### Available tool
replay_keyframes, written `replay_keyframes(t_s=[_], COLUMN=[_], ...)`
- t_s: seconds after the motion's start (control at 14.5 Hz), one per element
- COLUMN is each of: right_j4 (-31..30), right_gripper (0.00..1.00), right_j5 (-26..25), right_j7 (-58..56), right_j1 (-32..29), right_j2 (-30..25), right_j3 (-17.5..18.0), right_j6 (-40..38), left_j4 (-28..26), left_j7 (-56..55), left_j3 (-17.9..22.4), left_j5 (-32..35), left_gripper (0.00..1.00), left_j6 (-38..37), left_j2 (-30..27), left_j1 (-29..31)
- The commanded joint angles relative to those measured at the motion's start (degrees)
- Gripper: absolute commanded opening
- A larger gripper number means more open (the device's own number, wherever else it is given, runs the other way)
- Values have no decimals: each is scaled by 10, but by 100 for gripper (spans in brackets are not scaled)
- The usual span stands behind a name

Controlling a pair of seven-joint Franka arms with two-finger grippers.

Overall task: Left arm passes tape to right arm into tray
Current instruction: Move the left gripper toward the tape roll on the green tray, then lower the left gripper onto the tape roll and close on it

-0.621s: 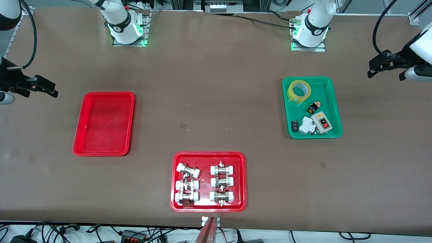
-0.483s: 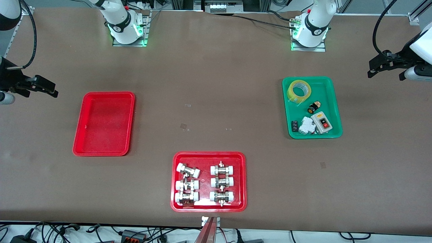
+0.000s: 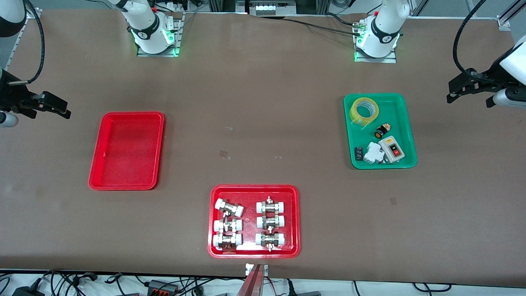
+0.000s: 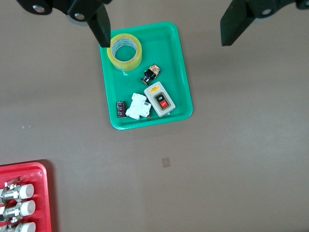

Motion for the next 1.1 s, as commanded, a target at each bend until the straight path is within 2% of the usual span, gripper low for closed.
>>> replay_keyframes(t_s=[0.0, 0.28, 0.48, 0.62, 0.83, 1.03], right_j4=[-5, -4, -4, -3, -3, -2], right_gripper=[100, 100, 100, 100, 100, 100], right_j5=[-3, -4, -4, -4, -4, -4], right_j7=[-4, -3, -3, -4, -4, -4], right_j1=[-7, -9, -10, -8, -8, -8], right_j2=[-9, -7, -7, -7, -7, -7], right_j3=[7, 6, 6, 6, 6, 6], right_j6=[-2, -10, -9, -6, -4, -3], left_j4=[20, -4, -73, -144, -289, -398], left_j7=[5, 14, 12, 6, 5, -19], left_j3=[-1, -1, -3, -2, -2, -4], left_j5=[-3, -2, -10, -35, -52, -56], left_gripper=[100, 100, 100, 100, 100, 100], left_j6=[-14, -35, -30, 3, 122, 229], left_j2=[9, 23, 54, 71, 70, 70], left_j1=[1, -10, -10, -1, 20, 21])
